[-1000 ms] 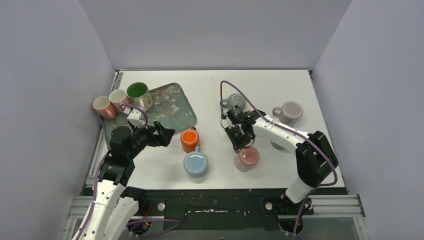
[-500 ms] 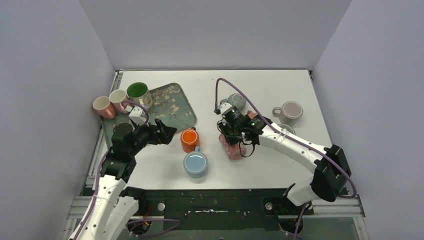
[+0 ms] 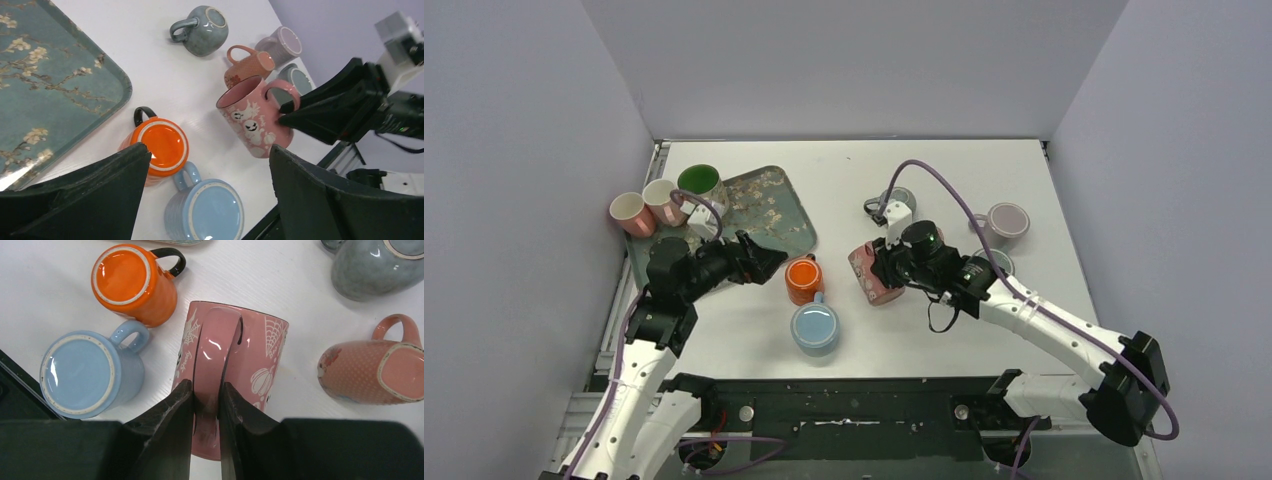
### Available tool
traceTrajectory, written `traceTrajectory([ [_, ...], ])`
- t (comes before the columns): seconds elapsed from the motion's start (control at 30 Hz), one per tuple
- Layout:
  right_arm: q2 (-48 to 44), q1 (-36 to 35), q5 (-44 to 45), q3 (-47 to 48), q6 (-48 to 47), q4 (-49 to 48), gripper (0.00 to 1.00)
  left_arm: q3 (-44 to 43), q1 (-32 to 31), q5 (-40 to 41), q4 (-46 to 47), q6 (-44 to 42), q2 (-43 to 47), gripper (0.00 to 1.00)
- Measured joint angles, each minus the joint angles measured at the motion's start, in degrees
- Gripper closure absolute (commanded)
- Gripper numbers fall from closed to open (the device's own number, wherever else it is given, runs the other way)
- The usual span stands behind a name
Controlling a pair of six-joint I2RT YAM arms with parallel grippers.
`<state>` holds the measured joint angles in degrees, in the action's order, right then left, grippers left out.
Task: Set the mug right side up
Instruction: Turn over the cup at the center of the board.
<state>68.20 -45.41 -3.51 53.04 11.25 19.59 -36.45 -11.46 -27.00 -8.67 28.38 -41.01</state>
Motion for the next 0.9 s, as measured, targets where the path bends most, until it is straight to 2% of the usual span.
traceTrajectory([
  [0.23, -6.9, -5.2, 1.2, -12.6, -6.1, -17.2, 1.00, -5.6, 0.0, -5.2, -0.3, 8.3, -4.7, 0.17],
  [0.5, -5.3, -10.6, 7.1, -14.1, -14.6, -30.6, 1.00, -4.8, 0.0, -9.3, 3.1, 24.2, -6.1, 0.17],
  [0.53, -4.9, -10.9, 7.9, -14.1, -15.4, -32.0, 1.00, -4.3, 0.0, -9.4, 4.5, 27.1, -6.1, 0.18],
  [0.6, -4.2, -11.4, 9.4, -14.1, -16.9, -34.0, 1.00, -3.3, -0.1, -9.2, 7.1, 32.6, -5.9, 0.27],
  [0.67, -3.6, -12.2, 10.7, -14.1, -18.3, -35.3, 1.00, -1.9, -0.8, -7.6, 9.4, 39.2, -5.0, 0.28],
  [0.73, -3.3, -12.9, 11.4, -14.2, -19.6, -36.2, 1.00, -1.7, -2.0, -5.2, 9.1, 42.5, -4.1, 0.20],
  [0.77, -3.1, -13.2, 11.7, -14.2, -20.1, -36.7, 1.00, -2.0, -2.8, -3.5, 8.4, 43.5, -3.8, 0.20],
  [0.9, -2.8, -14.0, 12.3, -14.2, -21.9, -37.8, 1.00, -6.2, -6.7, 2.9, 2.7, 45.5, -5.0, 0.24],
])
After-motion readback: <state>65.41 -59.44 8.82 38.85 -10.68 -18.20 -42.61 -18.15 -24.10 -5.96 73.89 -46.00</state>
